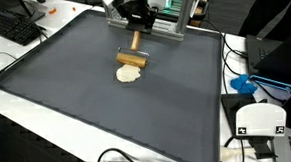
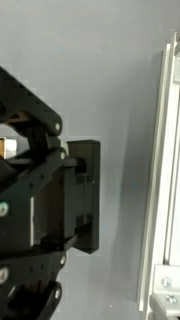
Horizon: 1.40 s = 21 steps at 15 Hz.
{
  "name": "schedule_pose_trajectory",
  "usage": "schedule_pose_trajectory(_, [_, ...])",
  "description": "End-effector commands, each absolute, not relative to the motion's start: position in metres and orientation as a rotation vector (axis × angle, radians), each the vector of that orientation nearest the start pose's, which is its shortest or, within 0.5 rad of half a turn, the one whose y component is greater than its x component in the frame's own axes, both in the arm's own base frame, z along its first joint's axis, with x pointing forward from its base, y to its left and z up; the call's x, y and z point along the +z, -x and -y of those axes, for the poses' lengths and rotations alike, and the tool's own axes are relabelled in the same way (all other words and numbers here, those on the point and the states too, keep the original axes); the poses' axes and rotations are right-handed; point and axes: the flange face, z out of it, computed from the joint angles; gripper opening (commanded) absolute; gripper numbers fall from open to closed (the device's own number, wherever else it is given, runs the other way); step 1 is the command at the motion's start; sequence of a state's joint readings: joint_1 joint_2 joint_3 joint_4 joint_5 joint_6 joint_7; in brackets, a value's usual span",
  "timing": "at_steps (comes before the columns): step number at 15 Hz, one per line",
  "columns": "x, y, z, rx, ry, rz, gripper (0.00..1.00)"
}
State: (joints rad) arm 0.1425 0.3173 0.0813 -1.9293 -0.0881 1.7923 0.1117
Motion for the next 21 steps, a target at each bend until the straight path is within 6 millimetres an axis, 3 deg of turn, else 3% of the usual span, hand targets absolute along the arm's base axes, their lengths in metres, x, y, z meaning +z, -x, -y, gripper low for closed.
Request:
schedule_pose_trajectory(1, [0.301, -0.558, -0.119, 0.642, 3.157, 0.203, 0.35])
schedule_pose_trajectory(10, [0.301, -0.574, -0.12, 0.49, 3.172, 0.122, 0.35])
schedule_pose_trajectory(21, [0.36, -0.579, -0.107, 0.602, 3.162, 0.096, 0.35])
